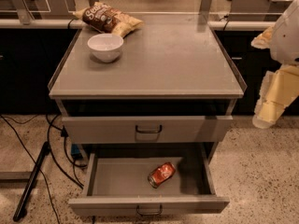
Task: Pick coke can from middle drawer and place on counter
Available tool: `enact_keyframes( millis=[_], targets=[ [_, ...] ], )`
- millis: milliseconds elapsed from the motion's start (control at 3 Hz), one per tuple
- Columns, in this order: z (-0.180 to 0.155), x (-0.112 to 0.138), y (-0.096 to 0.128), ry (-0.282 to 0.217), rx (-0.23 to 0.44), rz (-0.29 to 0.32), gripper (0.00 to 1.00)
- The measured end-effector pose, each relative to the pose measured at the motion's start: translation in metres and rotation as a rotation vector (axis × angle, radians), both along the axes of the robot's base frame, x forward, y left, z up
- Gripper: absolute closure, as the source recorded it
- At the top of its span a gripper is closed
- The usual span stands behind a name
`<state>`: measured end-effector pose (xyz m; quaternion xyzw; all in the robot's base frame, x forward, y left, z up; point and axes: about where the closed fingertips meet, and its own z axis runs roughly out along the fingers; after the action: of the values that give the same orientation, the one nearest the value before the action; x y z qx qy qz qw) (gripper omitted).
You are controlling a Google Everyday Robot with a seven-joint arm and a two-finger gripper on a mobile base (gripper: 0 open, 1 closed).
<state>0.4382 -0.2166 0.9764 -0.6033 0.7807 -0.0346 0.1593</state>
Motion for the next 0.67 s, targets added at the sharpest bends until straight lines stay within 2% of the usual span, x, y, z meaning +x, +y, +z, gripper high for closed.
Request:
enact_keyframes(
  millis=[333,667],
  targets=[
    [0.0000,0.0000,0.0000,0.000,0.000,0.000,0.00],
    [0.0000,0.0000,0.0000,0.000,0.000,0.000,0.18]
  ],
)
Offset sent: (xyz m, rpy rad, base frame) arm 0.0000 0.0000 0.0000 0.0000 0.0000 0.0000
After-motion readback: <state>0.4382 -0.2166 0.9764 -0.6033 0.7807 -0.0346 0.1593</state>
